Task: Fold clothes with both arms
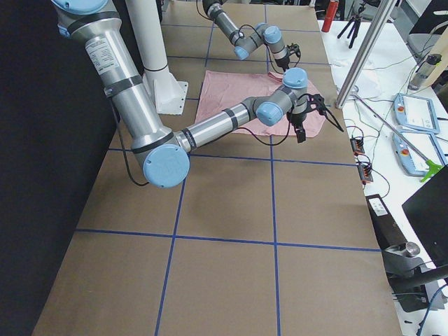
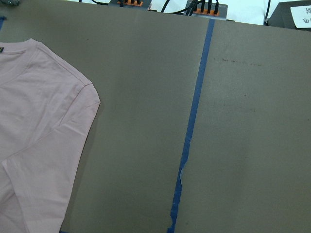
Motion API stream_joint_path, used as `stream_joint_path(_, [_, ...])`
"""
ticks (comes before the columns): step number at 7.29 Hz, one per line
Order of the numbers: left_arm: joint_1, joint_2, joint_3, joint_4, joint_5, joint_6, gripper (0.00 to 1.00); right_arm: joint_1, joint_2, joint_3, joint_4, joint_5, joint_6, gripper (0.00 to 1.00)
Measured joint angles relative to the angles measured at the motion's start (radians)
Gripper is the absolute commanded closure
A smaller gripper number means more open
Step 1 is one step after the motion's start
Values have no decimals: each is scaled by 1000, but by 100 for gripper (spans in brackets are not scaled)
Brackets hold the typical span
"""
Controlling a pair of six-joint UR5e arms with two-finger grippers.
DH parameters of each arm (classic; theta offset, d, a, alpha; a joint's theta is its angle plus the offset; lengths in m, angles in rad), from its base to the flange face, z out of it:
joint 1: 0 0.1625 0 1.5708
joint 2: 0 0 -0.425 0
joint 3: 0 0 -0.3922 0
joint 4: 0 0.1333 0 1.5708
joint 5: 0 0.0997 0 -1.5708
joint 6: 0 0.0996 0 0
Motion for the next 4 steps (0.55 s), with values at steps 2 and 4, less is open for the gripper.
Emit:
stream_joint_path(2, [1, -18, -1, 30, 1, 42, 0, -3, 0, 2, 0, 0, 6, 0])
stream_joint_path(4, [1, 27, -111, 33, -24, 128, 0, -21, -4, 20, 0, 0, 48, 0])
